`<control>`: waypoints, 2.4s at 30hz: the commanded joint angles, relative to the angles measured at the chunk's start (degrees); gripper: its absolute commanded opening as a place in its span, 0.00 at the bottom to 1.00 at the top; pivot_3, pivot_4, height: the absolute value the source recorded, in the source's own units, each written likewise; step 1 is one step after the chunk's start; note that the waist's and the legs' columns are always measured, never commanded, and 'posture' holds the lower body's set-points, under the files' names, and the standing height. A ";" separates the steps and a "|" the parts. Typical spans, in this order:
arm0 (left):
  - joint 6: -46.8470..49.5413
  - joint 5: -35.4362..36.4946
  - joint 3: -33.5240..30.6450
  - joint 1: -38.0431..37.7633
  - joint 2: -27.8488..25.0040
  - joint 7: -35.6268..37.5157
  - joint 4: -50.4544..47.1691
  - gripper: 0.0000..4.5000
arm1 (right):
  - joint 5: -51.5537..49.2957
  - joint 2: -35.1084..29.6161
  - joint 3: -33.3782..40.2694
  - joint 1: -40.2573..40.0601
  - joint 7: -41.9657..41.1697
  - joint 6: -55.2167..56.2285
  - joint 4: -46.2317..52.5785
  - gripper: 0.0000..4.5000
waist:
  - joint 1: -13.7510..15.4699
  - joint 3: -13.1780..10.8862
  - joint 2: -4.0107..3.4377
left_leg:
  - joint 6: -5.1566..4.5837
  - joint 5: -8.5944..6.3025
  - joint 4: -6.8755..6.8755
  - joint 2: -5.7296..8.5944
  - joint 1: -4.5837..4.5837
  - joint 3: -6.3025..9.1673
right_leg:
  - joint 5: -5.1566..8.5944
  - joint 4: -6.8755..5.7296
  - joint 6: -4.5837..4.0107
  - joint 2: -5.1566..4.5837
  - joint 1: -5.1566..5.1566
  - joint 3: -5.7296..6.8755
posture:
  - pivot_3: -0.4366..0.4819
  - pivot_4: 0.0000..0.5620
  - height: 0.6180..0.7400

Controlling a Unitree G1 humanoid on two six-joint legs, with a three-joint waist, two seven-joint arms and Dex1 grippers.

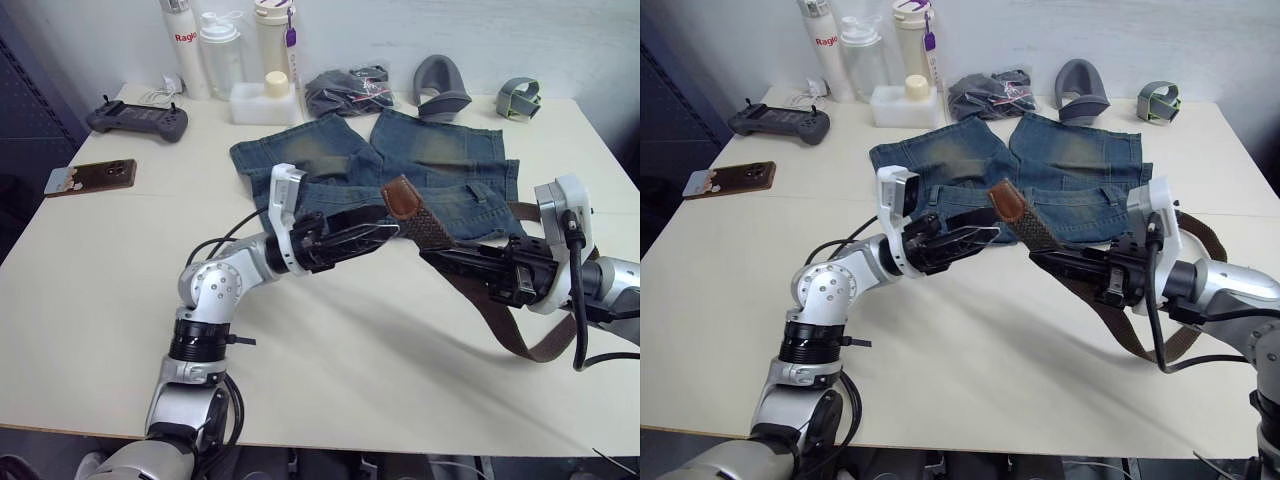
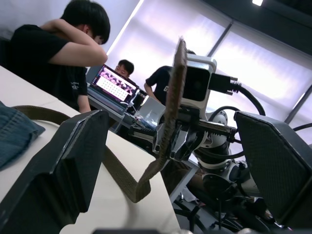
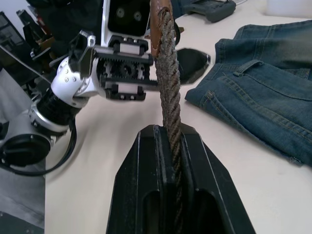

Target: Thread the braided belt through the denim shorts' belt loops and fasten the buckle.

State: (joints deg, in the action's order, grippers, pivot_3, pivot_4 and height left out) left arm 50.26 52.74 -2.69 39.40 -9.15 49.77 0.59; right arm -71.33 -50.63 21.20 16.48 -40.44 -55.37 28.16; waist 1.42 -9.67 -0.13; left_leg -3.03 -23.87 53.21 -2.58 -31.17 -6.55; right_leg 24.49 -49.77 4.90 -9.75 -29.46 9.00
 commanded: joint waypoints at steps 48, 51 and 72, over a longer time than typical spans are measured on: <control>-0.76 -7.54 -3.54 31.14 11.08 2.80 36.49 0.00 | -10.59 37.22 -7.39 -32.31 33.10 22.28 24.68 0.99 | -0.15 -0.06 0.09 | -0.06 0.09 -0.15 -0.01 -0.07 -0.01 | 0.02 0.03 -0.03 0.09 -0.16 -0.04 | 0.48 0.27 0.25; 4.24 -5.78 -4.63 30.73 10.36 2.80 33.83 0.00 | -5.89 39.59 -11.53 -30.50 31.78 25.60 21.59 0.99 | -0.22 -0.06 0.09 | -0.06 0.09 -0.15 -0.01 -0.06 -0.02 | 0.03 0.01 -0.05 0.18 -0.18 -0.04 | 0.48 0.27 0.25; 11.81 -4.35 -4.88 21.35 14.10 -9.15 20.12 0.00 | -2.90 49.65 -12.22 -21.98 21.72 41.06 10.67 0.83 | -0.21 -0.07 0.06 | 0.01 0.13 -0.13 0.04 -0.05 -0.01 | 0.05 -0.10 -0.07 0.18 -0.19 -0.05 | 0.48 0.27 0.25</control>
State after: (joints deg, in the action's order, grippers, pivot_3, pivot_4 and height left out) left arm 63.07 48.48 -8.29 60.63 4.14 40.52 22.92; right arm -74.32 -0.54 9.04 -5.99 -18.35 -15.01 37.70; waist 1.22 -9.74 -0.06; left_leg -3.01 -23.74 53.08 -2.54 -31.23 -6.56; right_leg 24.54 -49.88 4.82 -9.57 -29.65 8.95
